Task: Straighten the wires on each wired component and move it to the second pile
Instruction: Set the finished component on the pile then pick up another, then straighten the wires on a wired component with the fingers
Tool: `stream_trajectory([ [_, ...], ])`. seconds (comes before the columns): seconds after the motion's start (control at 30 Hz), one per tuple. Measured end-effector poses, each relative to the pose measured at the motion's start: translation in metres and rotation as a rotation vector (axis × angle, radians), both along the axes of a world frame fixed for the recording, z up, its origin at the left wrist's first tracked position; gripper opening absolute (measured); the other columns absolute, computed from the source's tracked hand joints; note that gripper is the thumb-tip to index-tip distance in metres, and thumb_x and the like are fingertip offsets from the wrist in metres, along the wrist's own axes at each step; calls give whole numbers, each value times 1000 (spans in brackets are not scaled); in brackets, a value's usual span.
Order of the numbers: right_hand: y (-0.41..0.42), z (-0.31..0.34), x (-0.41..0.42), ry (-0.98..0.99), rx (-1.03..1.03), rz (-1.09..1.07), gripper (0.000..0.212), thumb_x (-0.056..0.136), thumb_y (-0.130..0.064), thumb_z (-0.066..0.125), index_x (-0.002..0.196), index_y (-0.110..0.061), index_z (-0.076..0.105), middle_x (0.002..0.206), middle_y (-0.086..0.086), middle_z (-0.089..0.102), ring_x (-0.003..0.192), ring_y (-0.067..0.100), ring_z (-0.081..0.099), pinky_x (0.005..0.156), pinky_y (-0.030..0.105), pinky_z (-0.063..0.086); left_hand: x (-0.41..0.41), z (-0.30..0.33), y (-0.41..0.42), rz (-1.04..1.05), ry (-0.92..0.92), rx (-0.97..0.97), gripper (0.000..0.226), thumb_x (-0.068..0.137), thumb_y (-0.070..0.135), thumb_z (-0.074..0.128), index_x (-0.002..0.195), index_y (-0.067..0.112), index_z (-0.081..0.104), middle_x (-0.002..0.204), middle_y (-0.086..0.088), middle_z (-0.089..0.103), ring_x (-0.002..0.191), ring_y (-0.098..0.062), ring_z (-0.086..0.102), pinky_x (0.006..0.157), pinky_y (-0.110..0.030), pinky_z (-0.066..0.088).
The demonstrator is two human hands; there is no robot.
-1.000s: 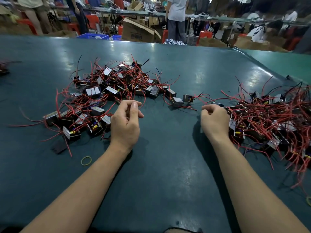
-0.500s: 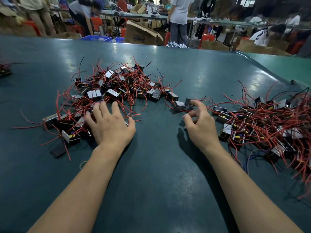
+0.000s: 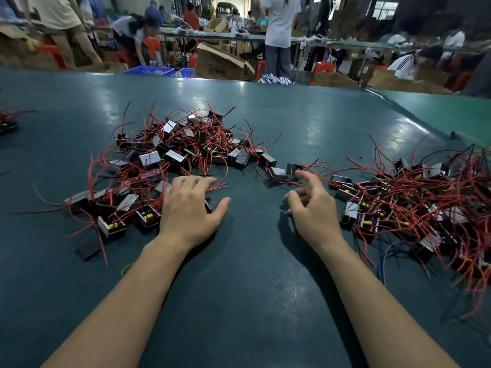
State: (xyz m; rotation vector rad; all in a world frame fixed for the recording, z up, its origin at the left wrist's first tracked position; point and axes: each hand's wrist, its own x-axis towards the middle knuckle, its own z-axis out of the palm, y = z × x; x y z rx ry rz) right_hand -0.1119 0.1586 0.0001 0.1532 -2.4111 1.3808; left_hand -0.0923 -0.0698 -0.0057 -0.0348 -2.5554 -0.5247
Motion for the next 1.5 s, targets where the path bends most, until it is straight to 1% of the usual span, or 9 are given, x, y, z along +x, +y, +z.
stream_trajectory([
  [0.17, 0, 0, 1, 7, -17, -10, 39, 92, -10, 56, 130, -20, 54, 80, -2, 68, 65, 20, 66, 74, 42, 55, -33, 35, -8, 134, -115, -98, 75, 81, 63, 57, 140, 19, 43, 135, -10, 46, 128, -31, 35, 103, -46, 35],
  [0.33, 0, -3, -1, -7, 10, -6, 39, 92, -13, 56, 129, -22, 55, 76, -6, 67, 61, 10, 61, 71, 38, 55, -105, 79, -42, 155, -346, -395, 99, 74, 82, 48, 148, 22, 25, 149, -15, 34, 135, -38, 31, 105, -57, 37],
  [0.5, -1, -5, -4, -15, 34, 11, 37, 92, -13, 57, 128, -21, 56, 73, -5, 66, 57, 9, 56, 69, 35, 52, -143, 57, -60, 90, -616, -317, 114, 62, 93, 45, 153, 41, 3, 162, -9, 14, 145, -41, 17, 113, -63, 18],
  [0.67, -1, -4, -5, -29, 41, 8, 34, 92, -14, 57, 125, -22, 58, 75, -7, 66, 62, 7, 58, 68, 24, 47, -159, 57, -57, 180, -515, -352, 98, 65, 77, 66, 145, 43, 19, 150, -17, 32, 136, -46, 28, 107, -68, 22],
  [0.8, -1, -3, -5, -59, 61, 7, 31, 93, -17, 57, 123, -24, 59, 79, -8, 69, 68, 6, 61, 71, 23, 48, -167, 57, -60, 152, -627, -194, 116, 61, 79, 69, 151, 38, 8, 158, -17, 16, 141, -49, 19, 112, -66, 20],
  [0.9, 0, -3, -3, -68, 58, 5, 30, 93, -18, 57, 122, -24, 60, 79, -7, 70, 70, 9, 64, 73, 26, 50, -167, 51, -56, 149, -606, -172, 106, 65, 66, 76, 146, 35, 15, 154, -18, 22, 139, -48, 25, 111, -64, 25],
  [0.97, 0, -3, -3, -69, 64, 4, 29, 93, -18, 56, 121, -24, 61, 80, -7, 70, 71, 9, 64, 74, 27, 51, -165, 53, -60, 143, -611, -191, 91, 68, 60, 76, 141, 34, 26, 150, -14, 28, 137, -44, 27, 109, -62, 29],
  [1.3, -5, 0, -4, -116, 120, 5, 26, 91, -21, 59, 116, -24, 63, 81, -8, 71, 82, 15, 66, 89, 37, 50, -130, 46, -58, 53, -615, -447, 65, 83, 47, 56, 144, 38, 34, 152, 0, 30, 138, -31, 26, 104, -62, 29],
  [1.5, -5, 2, -4, -133, 109, 6, 23, 92, -23, 58, 114, -25, 65, 84, -6, 73, 85, 16, 67, 91, 38, 50, -100, 55, -40, -123, -657, -449, 81, 81, 45, 68, 149, 22, 32, 149, -5, 35, 134, -29, 32, 108, -49, 33],
])
